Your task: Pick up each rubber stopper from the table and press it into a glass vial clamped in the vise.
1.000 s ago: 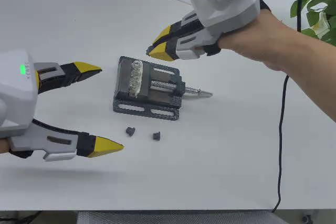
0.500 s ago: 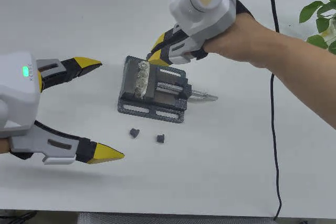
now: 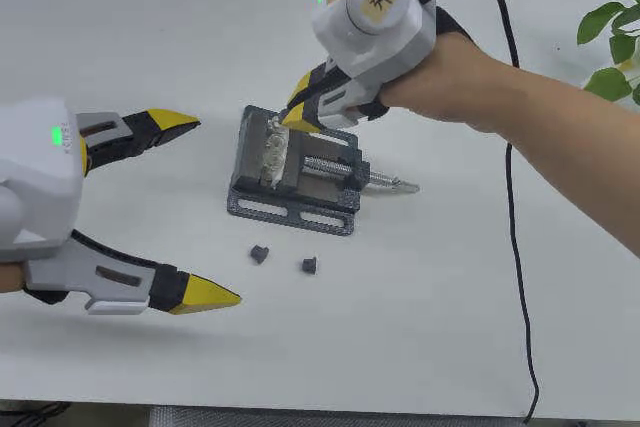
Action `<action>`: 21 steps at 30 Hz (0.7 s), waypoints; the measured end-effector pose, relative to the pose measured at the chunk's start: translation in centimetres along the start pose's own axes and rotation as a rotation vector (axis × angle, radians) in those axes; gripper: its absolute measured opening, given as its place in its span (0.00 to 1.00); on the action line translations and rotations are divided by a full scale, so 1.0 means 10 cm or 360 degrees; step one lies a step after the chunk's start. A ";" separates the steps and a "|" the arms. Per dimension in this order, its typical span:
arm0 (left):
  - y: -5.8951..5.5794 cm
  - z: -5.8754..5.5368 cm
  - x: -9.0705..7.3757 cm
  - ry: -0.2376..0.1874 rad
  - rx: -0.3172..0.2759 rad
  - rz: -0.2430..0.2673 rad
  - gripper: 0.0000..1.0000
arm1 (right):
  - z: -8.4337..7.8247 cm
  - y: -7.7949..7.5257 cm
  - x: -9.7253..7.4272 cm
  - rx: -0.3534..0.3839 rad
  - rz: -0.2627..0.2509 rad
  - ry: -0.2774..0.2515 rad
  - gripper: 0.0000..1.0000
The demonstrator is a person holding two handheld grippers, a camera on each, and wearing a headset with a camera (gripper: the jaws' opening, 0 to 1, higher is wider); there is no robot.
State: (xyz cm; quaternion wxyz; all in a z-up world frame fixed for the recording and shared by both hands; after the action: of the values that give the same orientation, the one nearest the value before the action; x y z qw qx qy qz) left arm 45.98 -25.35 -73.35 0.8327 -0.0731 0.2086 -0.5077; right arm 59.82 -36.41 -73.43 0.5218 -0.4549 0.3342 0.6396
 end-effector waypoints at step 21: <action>-0.01 -0.01 -0.02 -0.0004 -0.0010 -0.0004 0.97 | 0.02 -0.03 0.03 -0.0045 0.0021 0.0041 0.05</action>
State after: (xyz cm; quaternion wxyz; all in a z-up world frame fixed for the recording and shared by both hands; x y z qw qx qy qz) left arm 45.80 -25.20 -73.36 0.8320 -0.0766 0.2090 -0.5081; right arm 60.01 -36.01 -73.65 0.5068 -0.4682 0.3347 0.6417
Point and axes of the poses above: the centre of the closed fingertips' face, and the gripper's own axes: x roughly forward along the fingers, y roughly to its left, z roughly out of its top, the point moved 7 cm from there along -x, roughly backward along the fingers, and after that the axes turned 12 degrees about -x, right-handed, at the moved point
